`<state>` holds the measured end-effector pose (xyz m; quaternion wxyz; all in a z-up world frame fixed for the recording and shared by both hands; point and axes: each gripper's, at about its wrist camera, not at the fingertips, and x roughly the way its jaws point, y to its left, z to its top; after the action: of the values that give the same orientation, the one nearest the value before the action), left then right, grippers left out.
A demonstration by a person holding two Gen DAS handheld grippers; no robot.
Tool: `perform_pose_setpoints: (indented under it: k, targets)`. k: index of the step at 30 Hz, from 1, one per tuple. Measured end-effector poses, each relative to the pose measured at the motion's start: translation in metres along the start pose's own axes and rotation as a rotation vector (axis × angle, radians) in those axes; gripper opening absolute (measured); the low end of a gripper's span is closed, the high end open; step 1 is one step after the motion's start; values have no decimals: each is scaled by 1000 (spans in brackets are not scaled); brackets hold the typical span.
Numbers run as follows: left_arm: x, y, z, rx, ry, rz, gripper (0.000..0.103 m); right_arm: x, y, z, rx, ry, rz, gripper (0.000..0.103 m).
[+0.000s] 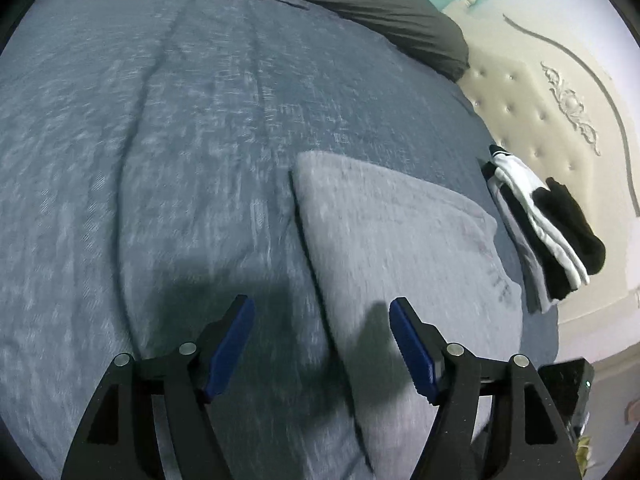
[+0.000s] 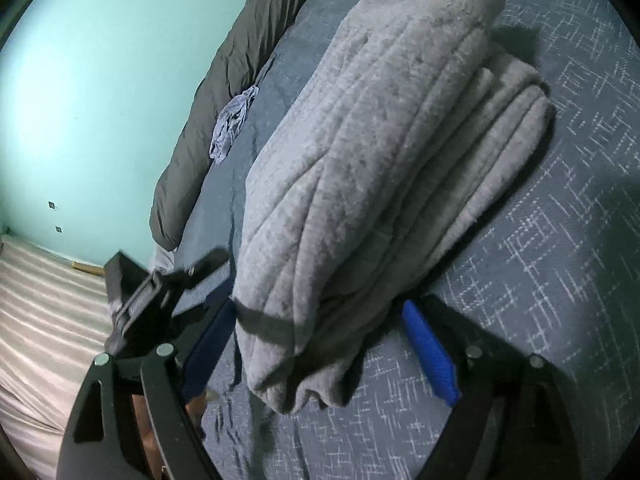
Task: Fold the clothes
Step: 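Grasp the folded grey sweatshirt edge with the left gripper while the right gripper grasps the other edge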
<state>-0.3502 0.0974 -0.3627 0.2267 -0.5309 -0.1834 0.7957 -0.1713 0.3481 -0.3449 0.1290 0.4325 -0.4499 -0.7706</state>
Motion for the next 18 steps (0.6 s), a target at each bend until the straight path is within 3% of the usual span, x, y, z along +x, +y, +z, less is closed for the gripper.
perform_pose_setpoints:
  k: [8,13,18]
  targets:
    - [32,11,31,-48,0,-80,74,4,-3,7,-9,-4,3,86]
    - [42,11,32,-64,-4,-122,73,6,-4,6,-18,-6,3,86]
    - [44,-1,32,-28,16,-151,35,4,-3,4,-32,-3,2,86]
